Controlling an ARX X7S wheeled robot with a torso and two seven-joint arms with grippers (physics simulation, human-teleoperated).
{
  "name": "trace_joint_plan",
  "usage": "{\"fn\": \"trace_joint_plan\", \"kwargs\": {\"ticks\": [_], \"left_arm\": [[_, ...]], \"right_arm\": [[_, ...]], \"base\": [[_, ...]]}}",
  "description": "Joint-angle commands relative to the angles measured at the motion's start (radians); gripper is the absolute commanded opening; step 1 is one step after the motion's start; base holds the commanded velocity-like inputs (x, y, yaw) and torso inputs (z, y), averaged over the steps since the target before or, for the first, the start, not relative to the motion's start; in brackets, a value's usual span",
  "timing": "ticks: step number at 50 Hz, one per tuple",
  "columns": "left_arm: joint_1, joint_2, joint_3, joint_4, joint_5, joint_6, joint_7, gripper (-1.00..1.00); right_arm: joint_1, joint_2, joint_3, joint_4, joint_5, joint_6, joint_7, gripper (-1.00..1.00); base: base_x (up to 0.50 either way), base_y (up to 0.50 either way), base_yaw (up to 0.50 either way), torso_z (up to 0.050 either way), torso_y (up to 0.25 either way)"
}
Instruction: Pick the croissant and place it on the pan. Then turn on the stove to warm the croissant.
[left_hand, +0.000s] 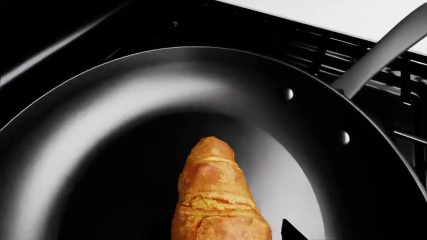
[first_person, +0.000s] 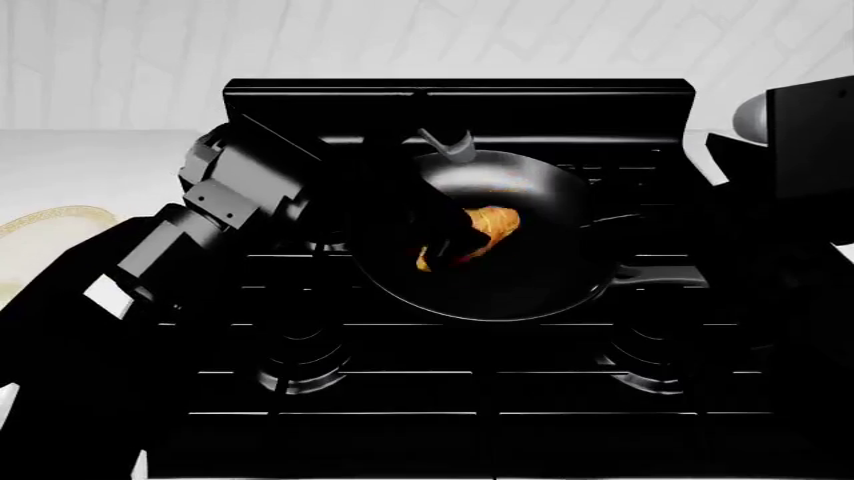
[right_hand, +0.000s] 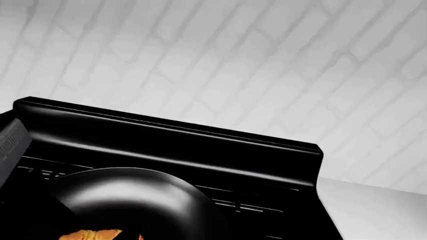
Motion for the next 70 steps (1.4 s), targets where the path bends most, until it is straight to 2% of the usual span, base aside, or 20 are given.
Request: {"fn": "trace_joint_plan", "kwargs": {"ticks": [1,11,34,39,46,53,59,70], "left_arm": [[-0.001,-0.003,0.005,0.014,-0.003,-0.008,-0.007,1.0],[-0.006,-0.013,0.0,0.032,-0.011,-0.019,-0.019,1.0],[0.001,-0.201,-0.127,0.449,-0.153,-0.158,-0.22,1.0],[0.044,-0.267,-0.163,0.612,-0.183,-0.18,-0.338,1.0],[0.128,-0.346,-0.299,0.86,-0.333,-0.288,-0.636,1.0],[0.175,-0.374,-0.399,0.952,-0.408,-0.315,-0.864,1.0],[0.211,-0.407,-0.444,1.044,-0.417,-0.292,-0.963,1.0],[0.331,-0.483,-0.554,1.244,-0.528,-0.289,-1.207,1.0]], "right_arm": [[0.002,0.006,0.002,-0.004,0.011,-0.004,0.005,1.0],[0.001,0.011,0.004,-0.012,0.017,-0.009,0.009,1.0],[0.018,0.025,0.003,-0.037,0.063,-0.008,0.047,1.0],[0.025,0.034,-0.001,-0.058,0.08,0.001,0.064,1.0],[0.01,0.039,0.008,-0.085,0.068,-0.012,0.044,1.0],[0.011,0.042,0.009,-0.09,0.067,-0.015,0.033,1.0],[0.0,0.047,0.021,-0.095,0.076,-0.03,0.028,1.0],[0.003,0.058,0.013,-0.105,0.084,-0.022,0.043,1.0]], "base": [[0.0,0.0,0.0,0.0,0.0],[0.0,0.0,0.0,0.0,0.0],[0.0,0.0,0.0,0.0,0.0],[0.0,0.0,0.0,0.0,0.0],[0.0,0.0,0.0,0.0,0.0],[0.0,0.0,0.0,0.0,0.0],[0.0,0.0,0.0,0.0,0.0],[0.0,0.0,0.0,0.0,0.0]]}}
